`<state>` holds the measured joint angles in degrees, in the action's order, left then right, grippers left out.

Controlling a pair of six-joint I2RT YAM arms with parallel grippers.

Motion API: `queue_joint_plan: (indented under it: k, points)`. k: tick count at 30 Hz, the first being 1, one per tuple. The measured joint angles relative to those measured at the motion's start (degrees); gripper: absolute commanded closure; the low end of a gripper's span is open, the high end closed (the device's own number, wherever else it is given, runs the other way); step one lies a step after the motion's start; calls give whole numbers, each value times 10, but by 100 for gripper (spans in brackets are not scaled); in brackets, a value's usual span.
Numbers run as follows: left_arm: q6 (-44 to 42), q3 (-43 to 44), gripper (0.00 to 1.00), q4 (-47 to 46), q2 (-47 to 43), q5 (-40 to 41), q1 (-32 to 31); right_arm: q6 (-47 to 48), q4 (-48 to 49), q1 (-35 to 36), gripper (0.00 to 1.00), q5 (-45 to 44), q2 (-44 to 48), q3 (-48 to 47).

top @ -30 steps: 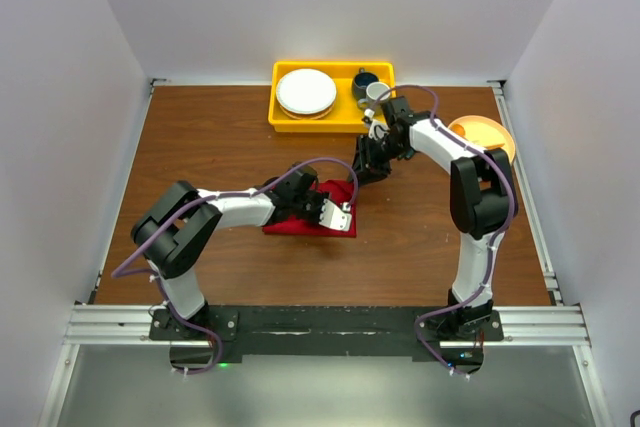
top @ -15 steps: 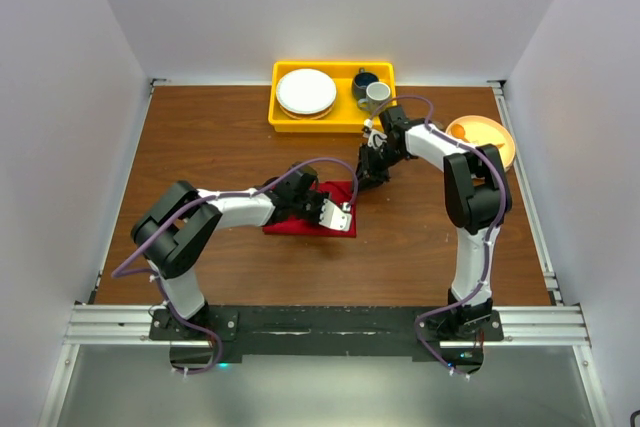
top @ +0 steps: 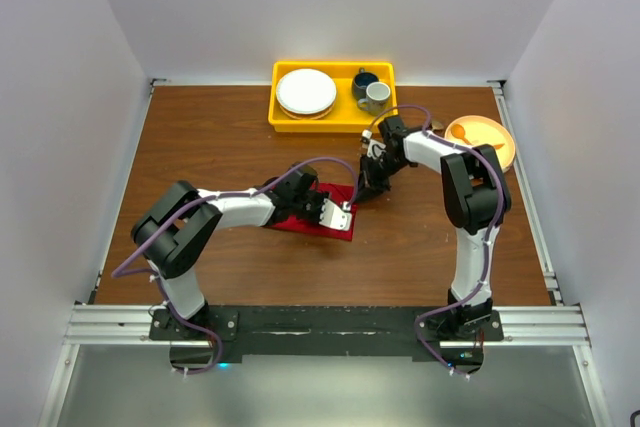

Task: Fold the napkin into a case and place the utensils inside
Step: Smooth out the 2/3-rectangle-folded napkin at the center of the board.

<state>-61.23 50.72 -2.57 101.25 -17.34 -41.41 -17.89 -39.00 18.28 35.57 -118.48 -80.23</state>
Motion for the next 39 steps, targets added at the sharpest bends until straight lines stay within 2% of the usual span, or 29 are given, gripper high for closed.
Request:
queue_joint_plan:
  k: [1, 2, 4, 5, 7, 10, 11, 13, 18, 22, 24, 27, 29, 33, 35, 39]
  points:
    - [2, 0, 97, 0, 0, 0, 0, 2, 1, 2, 100, -1, -1, 0]
    - [5, 0, 86, 0, 0, 0, 0, 4, 3, 5, 100, -2, -3, 0]
    - [13, 3, 77, 3, 0, 1, 0, 8, 7, 11, 100, -9, -9, 0]
    - [21, 6, 68, 7, 0, 1, 0, 8, 8, 14, 100, -13, -12, 0]
    - [39, 13, 61, 20, -3, 1, 3, 10, 6, 16, 100, -18, -13, -2]
    - [94, 23, 43, 66, -22, -28, 24, 11, 0, 18, 100, -29, -16, -12]
    - [120, 28, 22, 90, -34, -50, 41, 13, -4, 19, 100, -34, -18, -18]
    - [181, 45, 1, 129, -61, -88, 86, 21, -10, 20, 100, -45, -24, -33]
    - [381, 99, 0, 152, -130, -181, 226, 57, -22, 26, 100, -83, -38, -74]
    - [548, 101, 0, 132, -172, -209, 297, 88, -23, 28, 100, -99, -41, -88]
    - [638, 86, 0, 92, -186, -223, 318, 100, -22, 29, 100, -100, -41, -88]
    - [782, 23, 0, -30, -211, -246, 346, 117, -16, 31, 100, -99, -37, -81]
    - [867, -18, 0, -104, -213, -261, 355, 129, -3, 33, 100, -99, -29, -70]
    - [1028, -33, 0, -224, -125, -307, 344, 152, 23, 35, 100, -97, -14, -46]
    - [1084, -33, 0, -251, -72, -309, 328, 159, 40, 36, 100, -93, -5, -30]
    - [1151, -33, 0, -278, -20, -301, 279, 170, 69, 41, 100, -94, 12, -5]
